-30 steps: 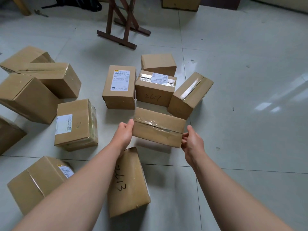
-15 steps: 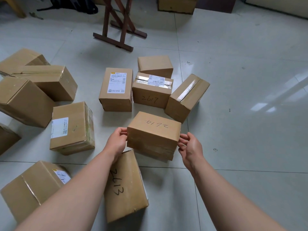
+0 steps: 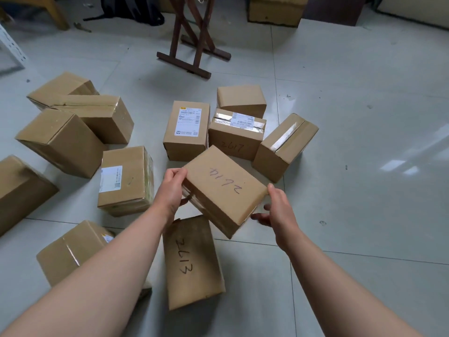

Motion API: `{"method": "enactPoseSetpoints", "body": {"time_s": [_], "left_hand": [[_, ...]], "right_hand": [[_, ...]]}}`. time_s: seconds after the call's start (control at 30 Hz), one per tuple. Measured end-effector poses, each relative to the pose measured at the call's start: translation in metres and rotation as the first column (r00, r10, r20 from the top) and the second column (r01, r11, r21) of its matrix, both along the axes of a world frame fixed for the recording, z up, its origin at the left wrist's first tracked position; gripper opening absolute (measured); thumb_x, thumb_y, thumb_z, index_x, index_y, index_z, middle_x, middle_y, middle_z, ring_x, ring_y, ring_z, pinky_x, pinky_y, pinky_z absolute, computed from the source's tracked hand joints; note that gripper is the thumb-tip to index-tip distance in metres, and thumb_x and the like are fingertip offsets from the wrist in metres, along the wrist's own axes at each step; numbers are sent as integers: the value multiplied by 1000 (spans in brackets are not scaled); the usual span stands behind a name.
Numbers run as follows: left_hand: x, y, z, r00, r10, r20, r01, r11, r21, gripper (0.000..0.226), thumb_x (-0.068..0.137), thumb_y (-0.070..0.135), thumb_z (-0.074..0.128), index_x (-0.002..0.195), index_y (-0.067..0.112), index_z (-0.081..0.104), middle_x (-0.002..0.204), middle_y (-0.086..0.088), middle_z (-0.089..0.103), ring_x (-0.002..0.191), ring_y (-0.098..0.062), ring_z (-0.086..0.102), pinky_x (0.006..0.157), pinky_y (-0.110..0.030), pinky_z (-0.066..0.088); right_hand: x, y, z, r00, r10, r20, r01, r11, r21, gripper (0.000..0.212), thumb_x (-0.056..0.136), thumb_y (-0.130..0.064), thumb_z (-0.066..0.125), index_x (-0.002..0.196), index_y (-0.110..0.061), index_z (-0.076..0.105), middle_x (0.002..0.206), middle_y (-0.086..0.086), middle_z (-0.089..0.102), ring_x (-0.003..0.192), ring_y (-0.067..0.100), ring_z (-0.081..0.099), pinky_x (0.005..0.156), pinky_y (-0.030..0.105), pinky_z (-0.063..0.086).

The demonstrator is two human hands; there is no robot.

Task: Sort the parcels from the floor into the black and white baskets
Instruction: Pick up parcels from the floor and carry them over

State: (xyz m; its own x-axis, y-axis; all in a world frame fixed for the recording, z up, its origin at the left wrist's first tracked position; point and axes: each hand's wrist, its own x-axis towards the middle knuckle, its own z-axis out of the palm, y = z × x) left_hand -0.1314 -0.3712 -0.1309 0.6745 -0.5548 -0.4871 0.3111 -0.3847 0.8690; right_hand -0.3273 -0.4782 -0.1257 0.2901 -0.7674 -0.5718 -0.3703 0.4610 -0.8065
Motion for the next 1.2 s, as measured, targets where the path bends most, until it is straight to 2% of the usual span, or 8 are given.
{"method": "enactPoseSetpoints", "body": {"time_s": [0.17, 0.33, 0.53, 0.6, 0.7, 0.83, 1.0, 1.2], "left_hand": [[-2, 26, 30, 999, -14, 48, 14, 1000, -7, 32, 101, 39, 37, 115, 12, 47, 110, -10, 58, 96, -19, 53, 86, -41, 48], [-15, 71, 26, 999, -1, -40, 4, 996, 88, 36, 101, 35, 38, 124, 9, 45, 106, -8, 58, 89, -17, 55, 78, -35, 49], [-21, 100, 19, 999, -14, -34, 18, 994, 111, 22, 101, 25, 39, 119, 15, 47, 104, -6, 58, 93, -21, 55, 92, -37, 47], [-24, 106, 16, 996, -31, -78, 40, 992, 118, 36, 101, 28, 40, 135, 15, 42, 123, -5, 57, 107, -18, 54, 103, -39, 42], [-26, 113, 13, 981, 24, -195, 12, 984, 178, 67, 97, 54, 40, 152, 20, 21, 157, -6, 26, 143, -25, 28, 114, -46, 29], [-28, 125, 2, 901, 158, -404, -50, 963, 265, 96, 84, 75, 41, 154, 15, 14, 155, -18, 25, 143, -36, 24, 114, -52, 27], [-41, 127, -14, 859, 59, -508, 72, 969, 235, 98, 70, 88, 39, 120, 7, 60, 106, -16, 60, 98, -31, 53, 89, -41, 44], [-24, 99, -7, 932, 10, -361, 50, 987, 155, 64, 92, 67, 29, 115, 20, 66, 112, -3, 68, 105, -25, 60, 95, -40, 45]], "right_hand": [[-2, 22, 25, 943, 329, -54, -319, 938, 135, 66, 99, -58, 27, 110, -2, 59, 81, 21, 62, 57, 29, 66, 53, 30, 50], [-8, 36, 37, 773, 630, -82, -580, 752, 312, 86, 91, -73, 25, 112, 3, 61, 99, 23, 70, 75, 34, 73, 70, 39, 60], [-4, 54, 28, 662, 740, -120, -644, 644, 413, 75, 85, -79, 30, 74, -8, 53, 111, 21, 64, 84, 42, 72, 75, 43, 58], [-3, 54, 21, 599, 765, -235, -678, 641, 360, 78, 86, -79, 24, 78, -9, 55, 114, 19, 62, 85, 35, 72, 73, 37, 56], [1, 55, 9, 679, 687, -259, -638, 727, 254, 74, 91, -73, 20, 100, -9, 57, 121, 15, 58, 102, 31, 64, 87, 41, 51], [7, 59, -16, 785, 614, -85, -557, 758, 338, 88, 82, -81, 28, 146, -22, 40, 145, 12, 47, 132, 32, 45, 111, 51, 34], [15, 69, -31, 775, 628, 75, -598, 689, 411, 83, 68, -89, 32, 125, -38, 63, 128, 12, 64, 124, 36, 54, 99, 44, 41], [40, 58, -19, 898, 381, 220, -436, 837, 330, 58, 97, -62, 25, 103, -32, 75, 110, 10, 73, 96, 28, 68, 84, 39, 48]]}}
